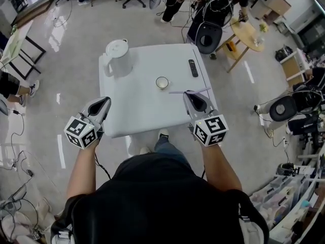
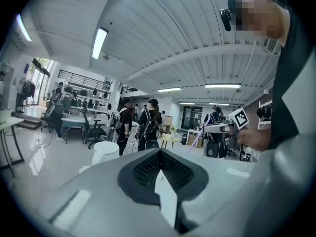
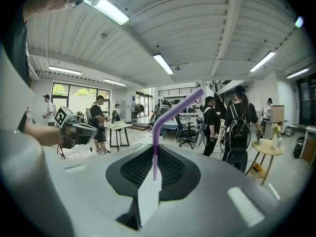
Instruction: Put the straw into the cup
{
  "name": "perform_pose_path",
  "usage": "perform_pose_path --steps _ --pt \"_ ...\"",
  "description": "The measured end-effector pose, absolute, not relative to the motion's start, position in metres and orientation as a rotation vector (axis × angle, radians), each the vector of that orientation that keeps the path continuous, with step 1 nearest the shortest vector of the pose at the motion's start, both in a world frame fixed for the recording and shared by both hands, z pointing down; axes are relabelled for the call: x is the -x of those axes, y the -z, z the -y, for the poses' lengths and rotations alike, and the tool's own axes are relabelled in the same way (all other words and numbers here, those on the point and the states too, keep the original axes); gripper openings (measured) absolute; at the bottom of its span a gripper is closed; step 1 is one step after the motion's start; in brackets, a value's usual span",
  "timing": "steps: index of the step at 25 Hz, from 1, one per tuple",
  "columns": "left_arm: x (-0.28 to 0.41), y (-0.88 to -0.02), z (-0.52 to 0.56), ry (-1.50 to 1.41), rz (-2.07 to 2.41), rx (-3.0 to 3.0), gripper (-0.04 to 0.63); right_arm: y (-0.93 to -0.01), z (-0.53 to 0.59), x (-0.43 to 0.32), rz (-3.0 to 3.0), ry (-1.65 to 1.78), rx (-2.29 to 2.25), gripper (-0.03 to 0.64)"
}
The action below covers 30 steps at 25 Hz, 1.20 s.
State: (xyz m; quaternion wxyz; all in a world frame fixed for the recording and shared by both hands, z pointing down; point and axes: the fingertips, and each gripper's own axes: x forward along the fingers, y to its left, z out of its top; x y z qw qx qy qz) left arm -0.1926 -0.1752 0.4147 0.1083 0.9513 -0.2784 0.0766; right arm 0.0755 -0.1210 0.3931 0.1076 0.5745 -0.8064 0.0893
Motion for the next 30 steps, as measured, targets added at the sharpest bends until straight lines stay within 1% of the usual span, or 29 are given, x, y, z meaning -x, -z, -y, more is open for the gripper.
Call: perform_pose_path --steps 12,30 --pt "0.201 -0.418 0.204 -0.211 0.944 -2.769 0.000 -0.413 0.169 -0.091 2.393 -0.281 -1.650 0.055" --pt "0.170 -0.430 0.273 -0.239 1.012 -2.723 0.000 -0.448 0.257 -0.118 2.410 -0.346 -1.530 0.056"
